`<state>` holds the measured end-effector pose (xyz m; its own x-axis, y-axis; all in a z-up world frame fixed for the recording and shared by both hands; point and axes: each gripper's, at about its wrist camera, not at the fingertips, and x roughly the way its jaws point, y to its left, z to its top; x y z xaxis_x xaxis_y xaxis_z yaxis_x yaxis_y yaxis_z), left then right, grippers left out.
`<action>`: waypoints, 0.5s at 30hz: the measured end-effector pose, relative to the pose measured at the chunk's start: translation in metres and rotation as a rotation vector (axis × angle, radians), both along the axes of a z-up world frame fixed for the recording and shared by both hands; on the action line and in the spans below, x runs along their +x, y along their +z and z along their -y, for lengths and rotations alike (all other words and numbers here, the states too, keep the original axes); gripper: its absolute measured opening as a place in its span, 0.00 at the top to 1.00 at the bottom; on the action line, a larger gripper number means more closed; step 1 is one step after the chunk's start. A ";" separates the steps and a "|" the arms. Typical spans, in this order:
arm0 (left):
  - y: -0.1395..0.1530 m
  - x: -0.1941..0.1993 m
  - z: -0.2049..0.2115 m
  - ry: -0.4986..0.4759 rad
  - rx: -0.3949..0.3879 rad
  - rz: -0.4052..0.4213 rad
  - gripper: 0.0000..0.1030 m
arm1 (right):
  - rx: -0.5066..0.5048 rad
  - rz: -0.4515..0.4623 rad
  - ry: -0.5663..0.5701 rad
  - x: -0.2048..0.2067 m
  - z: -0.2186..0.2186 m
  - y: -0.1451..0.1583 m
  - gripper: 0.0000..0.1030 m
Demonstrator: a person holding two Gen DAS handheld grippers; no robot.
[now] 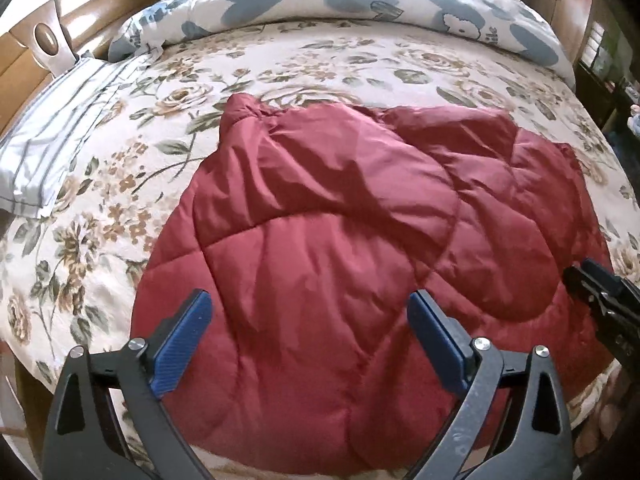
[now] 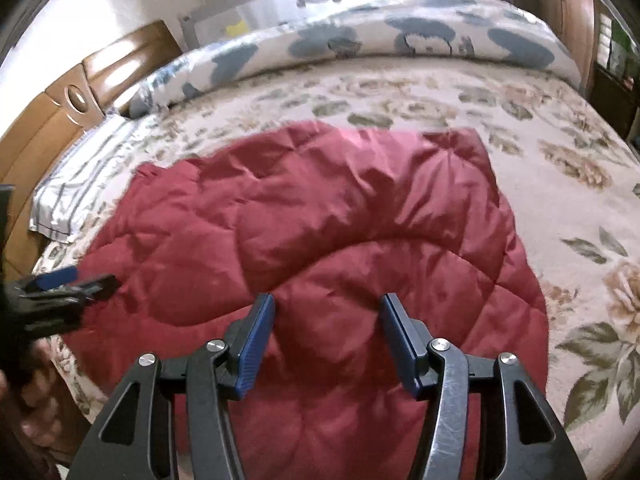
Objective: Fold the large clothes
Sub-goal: 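Press and smooth the folded coat bundle with both open tools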
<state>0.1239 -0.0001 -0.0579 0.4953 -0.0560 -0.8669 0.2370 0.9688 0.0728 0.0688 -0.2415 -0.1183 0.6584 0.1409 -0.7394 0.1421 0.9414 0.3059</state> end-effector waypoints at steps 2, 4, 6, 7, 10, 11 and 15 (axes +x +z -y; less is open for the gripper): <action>-0.011 0.010 -0.002 0.000 -0.008 -0.033 0.03 | -0.002 -0.009 -0.011 0.004 0.004 -0.006 0.45; -0.024 0.018 -0.006 0.008 -0.034 -0.066 0.01 | 0.020 -0.013 -0.022 0.005 0.010 -0.012 0.45; -0.030 0.022 -0.005 0.011 -0.030 -0.070 0.00 | 0.040 -0.016 -0.034 0.009 0.017 -0.017 0.45; -0.032 0.022 -0.003 0.011 -0.027 -0.067 0.00 | 0.054 -0.018 -0.039 0.012 0.021 -0.020 0.45; -0.033 0.023 0.000 0.010 -0.013 -0.057 0.00 | 0.059 -0.016 -0.056 0.017 0.026 -0.025 0.46; -0.034 0.023 0.000 0.011 -0.012 -0.055 0.00 | 0.070 -0.014 -0.065 0.018 0.027 -0.028 0.46; -0.038 0.023 0.000 0.015 -0.006 -0.050 0.00 | 0.108 -0.003 -0.087 0.015 0.032 -0.026 0.46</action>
